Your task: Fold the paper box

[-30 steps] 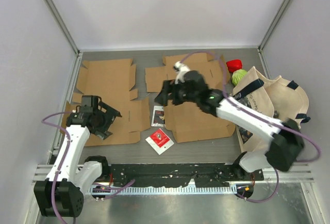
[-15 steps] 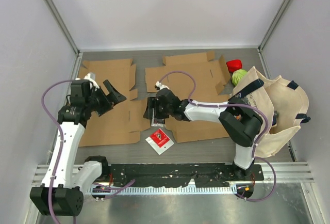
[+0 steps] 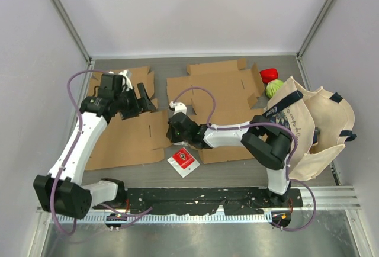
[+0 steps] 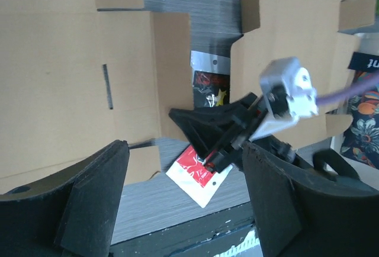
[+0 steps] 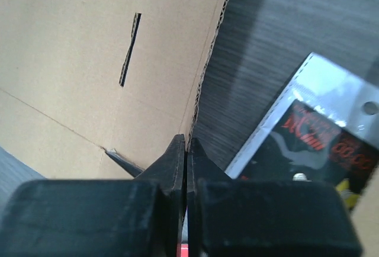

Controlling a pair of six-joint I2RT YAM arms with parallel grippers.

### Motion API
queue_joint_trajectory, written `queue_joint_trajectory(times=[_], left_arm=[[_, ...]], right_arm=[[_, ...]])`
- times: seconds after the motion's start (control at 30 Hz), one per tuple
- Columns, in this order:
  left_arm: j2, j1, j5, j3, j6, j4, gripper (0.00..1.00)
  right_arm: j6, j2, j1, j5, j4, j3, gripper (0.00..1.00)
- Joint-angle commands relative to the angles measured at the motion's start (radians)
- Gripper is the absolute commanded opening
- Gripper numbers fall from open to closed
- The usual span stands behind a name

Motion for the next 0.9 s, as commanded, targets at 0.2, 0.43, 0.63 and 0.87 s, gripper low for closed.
queue_joint_trajectory(times=[0.2,0.43,0.63,0.87], left_arm=[[0.011,-0.002,0.003,0.204,0.068,0.038,0.79],[-0.025,0.002,0.087,0.317,0.165,0.246,0.84],[0.132,0.056,0.141,0.533,0.197,0.186,1.0],[0.362,0.071,0.524,0.782,0.318,0.126,0.9]], right_arm=[[-0.396,-0.217,-0.035,-0.085,-0.311,0.205,0.01],[-0.571,-0.264,-0.175,-0.315,-0.522,0.393,0.01],[-0.666,-0.249,-0.356,-0.719,-0.592,0.52,0.01],[-0.795,-0.17,-0.463,-0.949,-0.883,0.75,0.01]])
